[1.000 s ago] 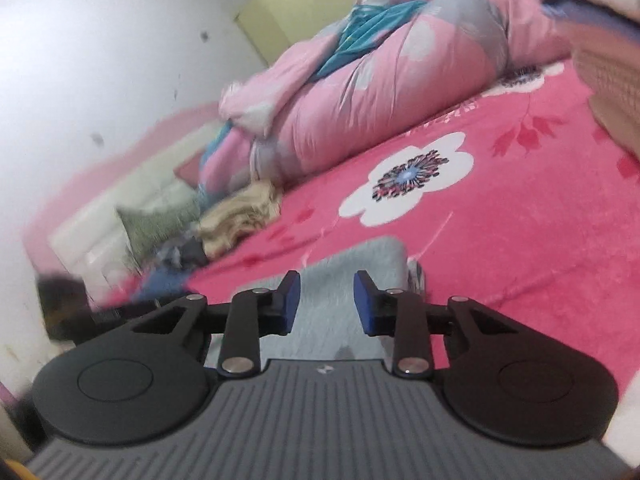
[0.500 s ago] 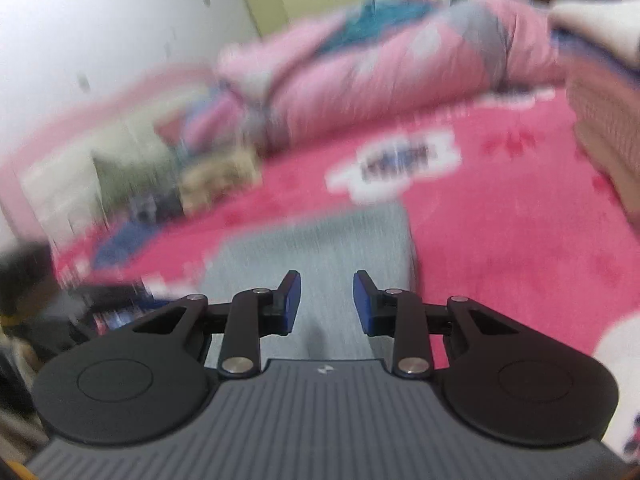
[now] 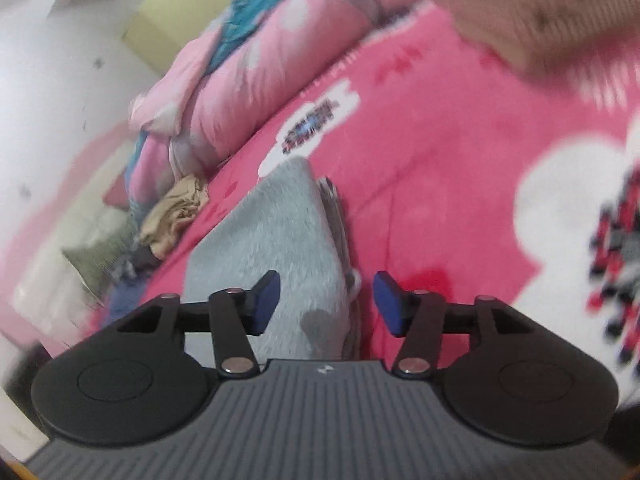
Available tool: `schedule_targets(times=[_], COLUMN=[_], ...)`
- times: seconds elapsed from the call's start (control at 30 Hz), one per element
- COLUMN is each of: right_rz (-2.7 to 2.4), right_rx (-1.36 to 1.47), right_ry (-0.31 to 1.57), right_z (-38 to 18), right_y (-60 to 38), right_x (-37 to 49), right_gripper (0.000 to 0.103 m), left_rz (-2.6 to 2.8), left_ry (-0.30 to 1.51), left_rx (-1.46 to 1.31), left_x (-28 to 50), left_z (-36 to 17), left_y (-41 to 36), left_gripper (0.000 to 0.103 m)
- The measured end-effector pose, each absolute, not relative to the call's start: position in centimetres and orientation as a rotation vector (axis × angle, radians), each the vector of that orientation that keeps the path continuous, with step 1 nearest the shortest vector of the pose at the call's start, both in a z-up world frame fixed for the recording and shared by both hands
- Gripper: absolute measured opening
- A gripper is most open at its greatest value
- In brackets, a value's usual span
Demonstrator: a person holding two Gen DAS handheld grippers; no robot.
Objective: Fold clothes
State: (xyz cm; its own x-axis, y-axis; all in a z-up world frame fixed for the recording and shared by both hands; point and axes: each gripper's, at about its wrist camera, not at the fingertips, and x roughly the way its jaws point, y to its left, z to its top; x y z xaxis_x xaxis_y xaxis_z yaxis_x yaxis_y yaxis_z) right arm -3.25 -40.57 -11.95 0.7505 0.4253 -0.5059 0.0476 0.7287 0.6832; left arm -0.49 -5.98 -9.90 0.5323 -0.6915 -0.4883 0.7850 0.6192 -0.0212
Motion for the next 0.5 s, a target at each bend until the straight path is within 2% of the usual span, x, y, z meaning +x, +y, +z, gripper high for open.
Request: schedule_targets(times=[0.23,0.33,0.5], right_rz=[0.276,0.299,0.294], right_rx=[0.788,0.775,0.739], right_ry=[0.769,0.813,0.841], right_z=[-13.2,-13.5,-13.6], right_y=[-38.8,-37.9,-36.8], right_x=[-1.4,-0.3,0.5], right_gripper=[0.062,0.062,0.069], left_rz=[-0.819,-0.808,-0.765], left_ry=[0.415,0.408,0.374], left_rx=[0.536,0.59,0.68], left_x=[-2.6,-3.0,-3.7], left_z=[-11.8,-12.6,-13.7], left_y=[-11.3,-12.3,-13.6], left_gripper=[0.078,0.078,0.077])
